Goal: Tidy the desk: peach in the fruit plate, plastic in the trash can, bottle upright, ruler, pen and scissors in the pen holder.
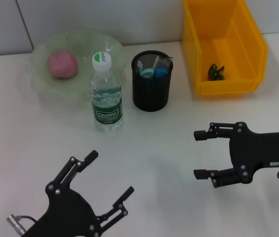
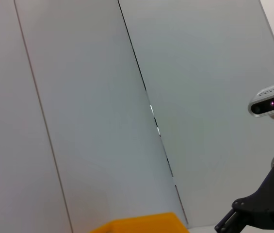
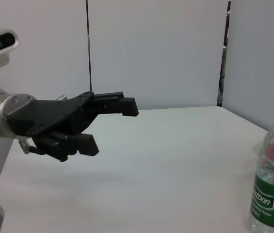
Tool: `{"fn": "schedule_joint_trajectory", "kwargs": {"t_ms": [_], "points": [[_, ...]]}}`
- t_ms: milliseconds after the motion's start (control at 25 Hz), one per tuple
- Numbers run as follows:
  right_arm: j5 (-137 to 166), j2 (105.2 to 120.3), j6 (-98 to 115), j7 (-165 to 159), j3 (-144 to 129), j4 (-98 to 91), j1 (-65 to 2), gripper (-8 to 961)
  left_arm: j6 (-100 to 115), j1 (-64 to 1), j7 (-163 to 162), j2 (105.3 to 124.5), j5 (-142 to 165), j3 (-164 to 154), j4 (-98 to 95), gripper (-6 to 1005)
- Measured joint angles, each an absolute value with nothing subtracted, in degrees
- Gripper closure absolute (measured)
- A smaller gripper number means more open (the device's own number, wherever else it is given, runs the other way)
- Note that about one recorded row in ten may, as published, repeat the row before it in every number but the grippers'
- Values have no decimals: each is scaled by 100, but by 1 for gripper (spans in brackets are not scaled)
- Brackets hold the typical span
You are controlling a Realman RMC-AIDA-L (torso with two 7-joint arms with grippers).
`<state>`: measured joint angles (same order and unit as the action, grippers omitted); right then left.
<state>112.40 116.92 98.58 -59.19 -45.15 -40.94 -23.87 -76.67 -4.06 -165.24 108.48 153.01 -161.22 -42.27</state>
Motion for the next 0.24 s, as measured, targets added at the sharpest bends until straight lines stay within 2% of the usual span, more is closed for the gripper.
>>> {"fn": "schedule_joint_trajectory", "kwargs": {"t_ms": [240], "points": [[11240,11694,9831,-5916,-4509,-4078,-2404,126,-7693,-511,-16530,10758,15198,-16162,-4244,158]]}}
